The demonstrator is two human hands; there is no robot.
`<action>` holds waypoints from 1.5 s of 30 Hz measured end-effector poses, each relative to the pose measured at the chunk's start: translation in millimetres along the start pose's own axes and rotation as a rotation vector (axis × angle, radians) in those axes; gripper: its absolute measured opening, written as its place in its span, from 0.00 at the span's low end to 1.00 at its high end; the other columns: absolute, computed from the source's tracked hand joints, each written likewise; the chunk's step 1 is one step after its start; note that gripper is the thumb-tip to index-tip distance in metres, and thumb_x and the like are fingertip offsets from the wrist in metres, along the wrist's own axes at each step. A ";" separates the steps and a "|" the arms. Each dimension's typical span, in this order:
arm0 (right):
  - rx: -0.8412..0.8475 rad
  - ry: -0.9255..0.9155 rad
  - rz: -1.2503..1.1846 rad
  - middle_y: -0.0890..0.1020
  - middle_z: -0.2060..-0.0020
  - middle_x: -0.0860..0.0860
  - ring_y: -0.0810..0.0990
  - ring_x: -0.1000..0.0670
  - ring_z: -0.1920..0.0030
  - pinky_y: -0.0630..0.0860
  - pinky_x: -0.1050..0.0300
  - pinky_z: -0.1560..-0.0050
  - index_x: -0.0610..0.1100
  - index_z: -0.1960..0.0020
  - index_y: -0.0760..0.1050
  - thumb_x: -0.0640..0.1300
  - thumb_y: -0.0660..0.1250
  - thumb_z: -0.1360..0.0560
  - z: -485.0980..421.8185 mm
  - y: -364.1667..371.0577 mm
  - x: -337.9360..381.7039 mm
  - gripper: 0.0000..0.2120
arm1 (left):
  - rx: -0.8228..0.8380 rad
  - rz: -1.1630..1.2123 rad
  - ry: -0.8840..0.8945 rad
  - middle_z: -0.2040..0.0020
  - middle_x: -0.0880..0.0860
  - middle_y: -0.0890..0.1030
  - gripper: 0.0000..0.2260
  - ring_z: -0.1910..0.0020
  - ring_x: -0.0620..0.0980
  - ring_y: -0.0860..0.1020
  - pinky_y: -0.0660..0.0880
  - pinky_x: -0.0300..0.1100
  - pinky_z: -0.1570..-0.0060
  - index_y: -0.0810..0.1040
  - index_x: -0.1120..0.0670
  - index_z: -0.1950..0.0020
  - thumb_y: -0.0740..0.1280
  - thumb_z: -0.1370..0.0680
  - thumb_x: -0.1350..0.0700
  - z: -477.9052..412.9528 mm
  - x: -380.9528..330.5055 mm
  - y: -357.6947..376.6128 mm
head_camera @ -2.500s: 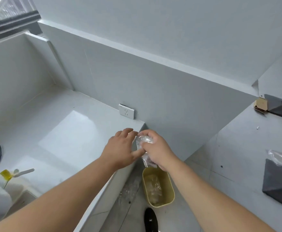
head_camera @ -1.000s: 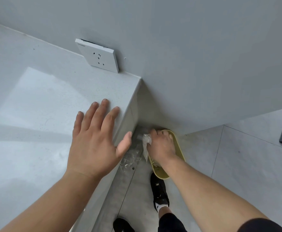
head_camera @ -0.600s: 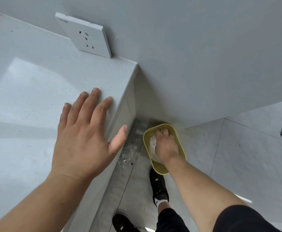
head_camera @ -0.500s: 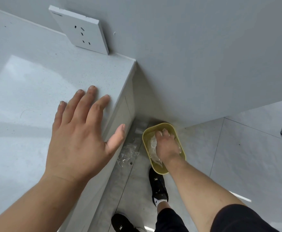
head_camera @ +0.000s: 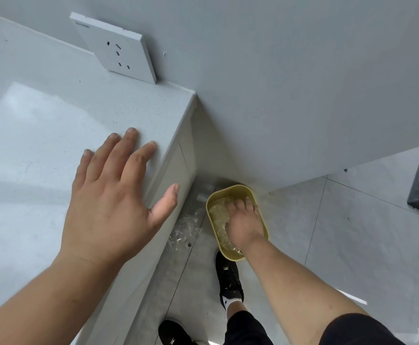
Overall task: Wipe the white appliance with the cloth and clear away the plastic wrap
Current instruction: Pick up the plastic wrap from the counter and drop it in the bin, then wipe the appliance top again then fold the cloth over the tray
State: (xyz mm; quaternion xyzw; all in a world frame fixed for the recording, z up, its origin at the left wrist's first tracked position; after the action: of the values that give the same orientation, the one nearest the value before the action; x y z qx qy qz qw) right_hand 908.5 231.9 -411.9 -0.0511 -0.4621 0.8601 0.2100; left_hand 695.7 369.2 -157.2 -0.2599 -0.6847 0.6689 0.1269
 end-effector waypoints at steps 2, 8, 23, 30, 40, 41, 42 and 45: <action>-0.029 -0.022 -0.007 0.69 0.23 0.42 0.59 0.34 0.19 0.54 0.33 0.19 0.47 0.20 0.61 0.52 0.65 0.20 6.1 -12.6 0.8 0.31 | -0.002 -0.006 0.002 0.18 0.54 0.65 0.33 0.18 0.58 0.60 0.55 0.60 0.20 0.68 0.49 0.23 0.60 0.22 0.31 0.1 0.4 -0.4; -0.118 -0.069 -0.024 0.66 0.21 0.43 0.56 0.35 0.18 0.51 0.34 0.19 0.49 0.19 0.61 0.66 0.61 0.24 32.4 -72.1 11.9 0.38 | 0.065 -0.027 0.000 0.17 0.55 0.64 0.34 0.18 0.58 0.59 0.56 0.63 0.20 0.67 0.50 0.21 0.60 0.22 0.32 0.4 -2.0 -6.6; -0.324 -0.160 -0.043 0.56 0.16 0.47 0.46 0.40 0.16 0.40 0.39 0.20 0.56 0.16 0.52 0.77 0.43 0.24 107.2 -226.1 44.0 0.42 | 0.149 -0.073 -0.067 0.14 0.49 0.54 0.39 0.15 0.54 0.51 0.51 0.60 0.18 0.58 0.43 0.16 0.49 0.23 0.25 18.2 4.8 -100.8; -0.411 -0.213 -0.030 0.52 0.15 0.48 0.42 0.41 0.16 0.38 0.41 0.19 0.56 0.16 0.48 0.78 0.40 0.25 143.3 -305.3 71.5 0.43 | 0.052 -0.074 -0.087 0.14 0.48 0.52 0.39 0.15 0.53 0.50 0.50 0.59 0.18 0.56 0.42 0.16 0.49 0.24 0.25 13.2 7.5 -170.0; -0.565 -0.332 -0.007 0.48 0.15 0.50 0.41 0.42 0.16 0.35 0.43 0.20 0.59 0.17 0.45 0.77 0.40 0.24 189.1 -389.7 131.4 0.41 | -0.096 -0.078 -0.111 0.14 0.47 0.50 0.39 0.15 0.53 0.50 0.51 0.62 0.18 0.56 0.41 0.16 0.49 0.24 0.24 19.2 21.3 -255.8; -0.580 -0.339 0.002 0.48 0.14 0.50 0.41 0.42 0.16 0.35 0.43 0.21 0.59 0.17 0.44 0.78 0.40 0.25 192.9 -397.0 136.8 0.41 | -0.110 -0.078 -0.113 0.14 0.47 0.51 0.39 0.15 0.53 0.51 0.51 0.62 0.19 0.56 0.41 0.16 0.49 0.24 0.24 20.4 23.2 -263.9; -0.595 -0.346 0.014 0.47 0.14 0.50 0.40 0.42 0.16 0.35 0.43 0.21 0.60 0.17 0.43 0.78 0.39 0.25 196.6 -404.0 142.0 0.42 | -0.122 -0.079 -0.117 0.14 0.47 0.51 0.39 0.15 0.53 0.51 0.51 0.63 0.19 0.56 0.40 0.16 0.49 0.24 0.24 21.6 25.3 -271.8; -0.636 -0.377 0.012 0.47 0.14 0.51 0.39 0.42 0.16 0.35 0.42 0.20 0.61 0.17 0.41 0.78 0.38 0.26 207.0 -424.9 157.1 0.41 | -0.161 -0.088 -0.129 0.14 0.47 0.52 0.39 0.15 0.53 0.51 0.52 0.64 0.19 0.55 0.39 0.16 0.49 0.24 0.23 24.6 31.6 -294.0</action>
State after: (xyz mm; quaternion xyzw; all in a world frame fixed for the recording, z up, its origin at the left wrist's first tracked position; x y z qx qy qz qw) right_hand 841.2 341.9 69.2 0.0428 -0.7367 0.6689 0.0897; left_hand 601.9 373.7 124.2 -0.1953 -0.7538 0.6208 0.0909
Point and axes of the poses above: each hand's wrist, its own z-axis away from the middle knuckle, its own y-axis out of the palm, x = y × z, the point moved 2 cm from there along -z, towards the middle knuckle
